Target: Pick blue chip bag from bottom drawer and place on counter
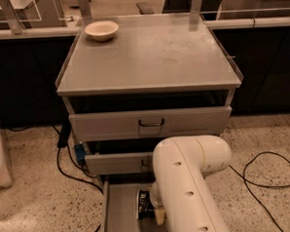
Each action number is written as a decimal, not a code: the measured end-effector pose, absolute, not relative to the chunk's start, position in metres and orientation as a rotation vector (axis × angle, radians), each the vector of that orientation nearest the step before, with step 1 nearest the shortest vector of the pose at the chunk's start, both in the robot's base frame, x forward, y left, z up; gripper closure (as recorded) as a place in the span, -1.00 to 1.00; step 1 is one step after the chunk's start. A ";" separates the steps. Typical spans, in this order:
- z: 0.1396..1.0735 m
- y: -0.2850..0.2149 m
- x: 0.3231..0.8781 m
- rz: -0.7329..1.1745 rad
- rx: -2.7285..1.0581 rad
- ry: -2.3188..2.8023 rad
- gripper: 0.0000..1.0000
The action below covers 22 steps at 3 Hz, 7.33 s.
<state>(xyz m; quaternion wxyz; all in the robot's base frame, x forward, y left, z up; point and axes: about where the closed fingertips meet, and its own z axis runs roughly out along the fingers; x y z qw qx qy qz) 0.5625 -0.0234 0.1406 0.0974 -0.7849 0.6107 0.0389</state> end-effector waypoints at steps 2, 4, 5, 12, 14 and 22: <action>0.117 -0.044 0.563 0.135 -2.081 2.036 -1.00; 0.112 -0.046 0.554 0.333 -1.837 2.090 -1.00; 0.112 -0.046 0.554 0.333 -1.837 2.090 -0.63; 0.137 -0.051 0.562 0.272 -1.859 2.072 1.00; 0.245 -0.062 0.594 0.084 -1.896 1.953 1.00; 0.536 -0.112 0.585 -0.346 -1.873 1.837 1.00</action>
Offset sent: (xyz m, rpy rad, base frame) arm 0.0077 -0.0298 -0.0287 0.1603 0.0086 -0.2500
